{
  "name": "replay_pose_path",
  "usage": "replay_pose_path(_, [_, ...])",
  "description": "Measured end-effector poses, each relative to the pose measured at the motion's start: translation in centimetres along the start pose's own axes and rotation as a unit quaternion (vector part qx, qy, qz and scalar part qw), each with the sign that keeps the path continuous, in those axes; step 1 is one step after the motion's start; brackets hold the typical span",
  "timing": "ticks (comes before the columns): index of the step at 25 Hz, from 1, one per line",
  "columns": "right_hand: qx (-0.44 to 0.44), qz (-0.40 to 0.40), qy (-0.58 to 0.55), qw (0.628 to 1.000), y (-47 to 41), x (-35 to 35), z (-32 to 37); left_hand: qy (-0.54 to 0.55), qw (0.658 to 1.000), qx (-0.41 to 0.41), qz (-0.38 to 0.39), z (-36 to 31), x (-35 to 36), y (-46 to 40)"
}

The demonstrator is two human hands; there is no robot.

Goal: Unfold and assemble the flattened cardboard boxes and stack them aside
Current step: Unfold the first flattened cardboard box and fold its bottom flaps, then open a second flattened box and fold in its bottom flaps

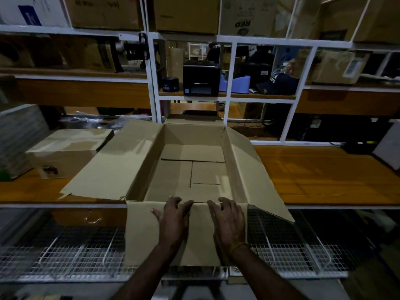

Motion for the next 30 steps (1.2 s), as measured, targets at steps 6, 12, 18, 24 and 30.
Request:
replay_pose_path(6, [-0.013, 0.016, 0.007, 1.000, -2.5, 0.2, -0.9, 0.033, 0.999, -0.014, 0.008, -0.2, 0.8, -2.9])
replay_pose_path(12, [-0.040, -0.001, -0.015, 0.999, -2.5, 0.4, -2.2, -0.009, 1.000, -0.002, 0.002, -3.0, 1.2, -2.9])
replay_pose_path(18, [-0.021, -0.035, -0.059, 0.997, -1.9, -1.4, -7.7, -0.003, 0.993, 0.113, 0.021, -10.0, 3.5, -3.4])
replay_pose_path(24, [0.026, -0.080, -0.053, 0.995, 0.7, -5.0, -19.3, -0.011, 0.981, 0.176, 0.076, -20.1, 8.9, -3.3])
replay_pose_path(30, [0.123, -0.098, -0.007, 0.987, 5.2, -10.0, -34.3, -0.031, 0.958, 0.259, 0.117, -36.3, 16.0, -2.6])
Point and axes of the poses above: each hand's wrist, its own y-axis away from the middle knuckle, its own x-axis out of the palm, z = x × y, the point moved 6 cm from there along -y, towards the middle knuckle, and after that the axes turned 13 degrees about z, right-handed, at the moved point
